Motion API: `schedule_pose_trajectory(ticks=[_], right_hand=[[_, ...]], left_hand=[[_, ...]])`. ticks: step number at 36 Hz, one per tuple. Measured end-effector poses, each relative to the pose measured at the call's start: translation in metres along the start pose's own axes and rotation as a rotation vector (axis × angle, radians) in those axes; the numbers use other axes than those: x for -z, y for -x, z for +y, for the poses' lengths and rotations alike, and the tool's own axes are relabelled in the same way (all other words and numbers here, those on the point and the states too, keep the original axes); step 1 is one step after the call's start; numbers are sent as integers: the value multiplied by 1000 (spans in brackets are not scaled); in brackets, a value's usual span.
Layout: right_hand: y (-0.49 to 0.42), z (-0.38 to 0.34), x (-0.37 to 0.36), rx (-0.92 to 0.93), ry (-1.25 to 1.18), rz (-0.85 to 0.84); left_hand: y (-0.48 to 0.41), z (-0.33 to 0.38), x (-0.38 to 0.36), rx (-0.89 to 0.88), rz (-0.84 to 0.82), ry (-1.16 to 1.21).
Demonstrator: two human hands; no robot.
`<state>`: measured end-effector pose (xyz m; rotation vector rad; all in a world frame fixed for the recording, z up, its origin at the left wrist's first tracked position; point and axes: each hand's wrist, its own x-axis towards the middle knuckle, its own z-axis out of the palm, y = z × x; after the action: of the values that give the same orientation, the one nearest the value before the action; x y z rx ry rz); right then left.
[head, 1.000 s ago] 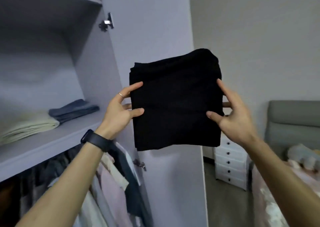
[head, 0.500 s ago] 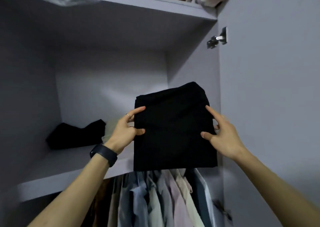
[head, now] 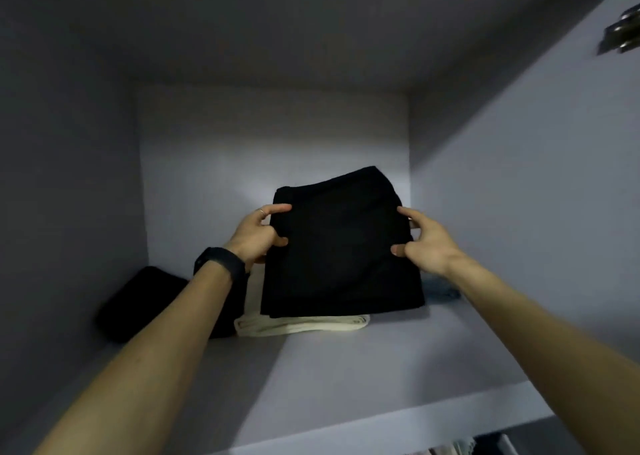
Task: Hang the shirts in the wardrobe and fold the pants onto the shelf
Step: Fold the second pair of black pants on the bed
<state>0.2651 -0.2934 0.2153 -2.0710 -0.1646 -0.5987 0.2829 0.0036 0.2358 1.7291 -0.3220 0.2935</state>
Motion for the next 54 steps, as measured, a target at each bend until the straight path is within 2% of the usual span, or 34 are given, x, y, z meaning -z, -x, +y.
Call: schedule_pose_trajectory(ticks=[8,13,16,18,20,22,24,26,29,31,34,39,44,47,51,53,54], right_hand=[[-98,13,-87,-68,4,-235],[-118,62,-123,-247,43,-404],[-122,92,-132,-326,-88,-473],[-128,95,-130,-327,-158,-490],[-131,91,-128,-288,-60,-547],[-134,82,-125,-215,186,-585],[-141,75,-124,-79,431,-544],[-150,65,-128,5,494,-485],[-158,50,-148,48,536,-464],[-160,47,-168,57,578,-479],[-153,60,-202,49,666,-609],[-144,75,-218,-74,662,-656],[-130,58,-203,-68,730,-615],[-114,42,-186,-51,825,-624],[-82,35,-170,37,831,-597],[-65,44,-167,40,771,-582],[-59,48,-165,33,734,-572]], left_hand=[[-76,-67,51,129,159,-76],[-94,-119,48,236,86,-275],[-104,-132,48,283,56,-308],[-110,-128,55,277,5,-422],[-115,-121,58,284,-83,-616],[-118,-110,55,297,-131,-809],[-120,-98,43,257,-135,-993],[-122,-85,24,176,-110,-1122],[-121,-84,-8,113,-114,-1175],[-112,-99,-20,192,-164,-1225],[-95,-134,-12,270,-169,-1197],[-93,-155,0,214,-161,-1215],[-89,-154,-1,216,-159,-1179],[-83,-154,-3,173,-101,-1206],[-70,-148,-9,5,104,-1228],[-60,-150,-10,-141,207,-1334],[-56,-153,-9,-193,205,-1378]])
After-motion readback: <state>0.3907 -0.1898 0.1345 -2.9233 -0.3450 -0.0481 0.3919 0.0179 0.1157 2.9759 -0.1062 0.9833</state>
